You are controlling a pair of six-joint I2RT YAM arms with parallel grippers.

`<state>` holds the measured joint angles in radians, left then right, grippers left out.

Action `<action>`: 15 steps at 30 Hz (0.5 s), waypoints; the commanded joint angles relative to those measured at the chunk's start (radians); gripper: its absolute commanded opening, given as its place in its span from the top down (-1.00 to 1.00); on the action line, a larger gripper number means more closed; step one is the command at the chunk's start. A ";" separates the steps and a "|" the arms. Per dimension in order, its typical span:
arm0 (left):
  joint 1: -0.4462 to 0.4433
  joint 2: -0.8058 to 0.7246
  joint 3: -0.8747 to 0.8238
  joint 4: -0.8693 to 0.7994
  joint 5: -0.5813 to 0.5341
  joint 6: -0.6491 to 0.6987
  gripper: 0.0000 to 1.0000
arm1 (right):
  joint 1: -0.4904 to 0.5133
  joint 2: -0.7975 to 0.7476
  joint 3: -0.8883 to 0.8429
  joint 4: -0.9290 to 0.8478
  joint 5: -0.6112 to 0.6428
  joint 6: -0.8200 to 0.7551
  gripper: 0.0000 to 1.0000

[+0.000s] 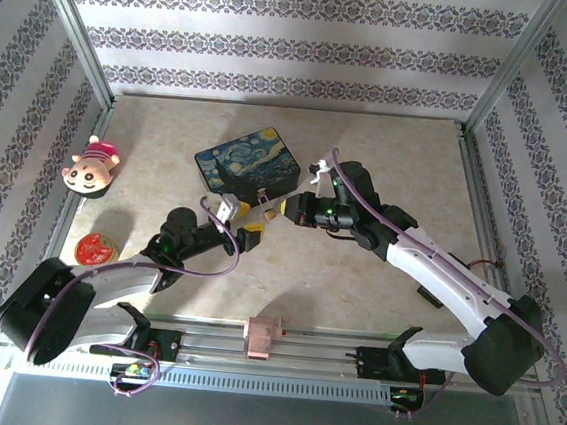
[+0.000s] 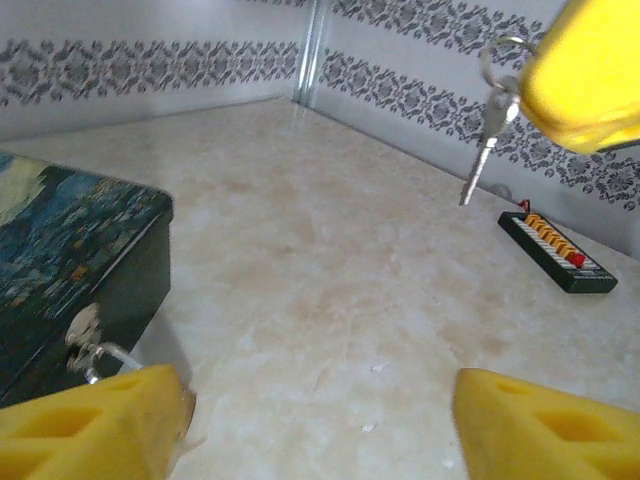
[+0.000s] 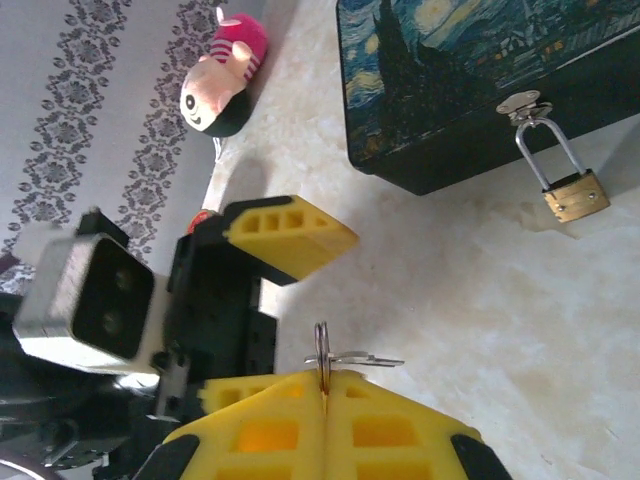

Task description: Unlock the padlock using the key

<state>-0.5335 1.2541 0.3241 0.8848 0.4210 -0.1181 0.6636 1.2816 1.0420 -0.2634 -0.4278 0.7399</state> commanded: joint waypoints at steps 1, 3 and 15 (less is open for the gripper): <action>-0.041 0.078 0.031 0.234 -0.044 0.102 -0.30 | 0.006 -0.010 -0.003 0.056 -0.036 0.040 1.00; -0.053 0.123 0.049 0.278 -0.054 0.114 -0.26 | 0.012 -0.011 -0.006 0.062 -0.034 0.044 1.00; -0.092 0.208 0.143 0.320 -0.052 0.178 -0.15 | 0.024 -0.008 -0.011 0.076 -0.025 0.053 1.00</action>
<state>-0.6098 1.4563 0.4355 1.1473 0.3622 0.0269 0.6788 1.2816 1.0420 -0.2245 -0.4397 0.7834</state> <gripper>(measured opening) 0.580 0.044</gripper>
